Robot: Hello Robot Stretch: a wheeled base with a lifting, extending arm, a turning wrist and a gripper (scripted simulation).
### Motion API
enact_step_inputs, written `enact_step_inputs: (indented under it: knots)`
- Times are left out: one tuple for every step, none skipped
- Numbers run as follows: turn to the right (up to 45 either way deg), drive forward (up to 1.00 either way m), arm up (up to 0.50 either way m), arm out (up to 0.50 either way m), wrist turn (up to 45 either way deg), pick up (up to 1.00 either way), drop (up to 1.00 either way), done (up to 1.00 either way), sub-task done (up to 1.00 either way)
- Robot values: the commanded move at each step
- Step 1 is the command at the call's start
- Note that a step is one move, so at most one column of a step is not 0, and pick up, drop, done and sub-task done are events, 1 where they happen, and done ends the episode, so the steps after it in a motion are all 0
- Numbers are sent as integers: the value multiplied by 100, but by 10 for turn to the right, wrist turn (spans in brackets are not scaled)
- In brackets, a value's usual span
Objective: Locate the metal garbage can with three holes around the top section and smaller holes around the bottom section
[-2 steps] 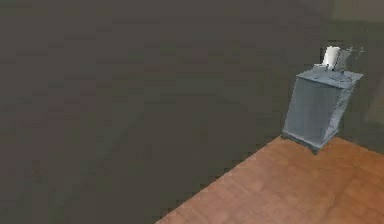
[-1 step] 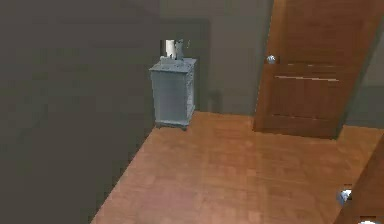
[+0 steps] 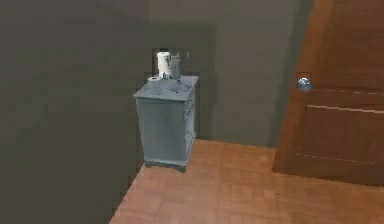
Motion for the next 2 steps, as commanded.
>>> enact_step_inputs:
  knots:
    - [240,0,0,0,0,0,0,0,0]
    - [0,5,0,0,0,0,0,0,0]
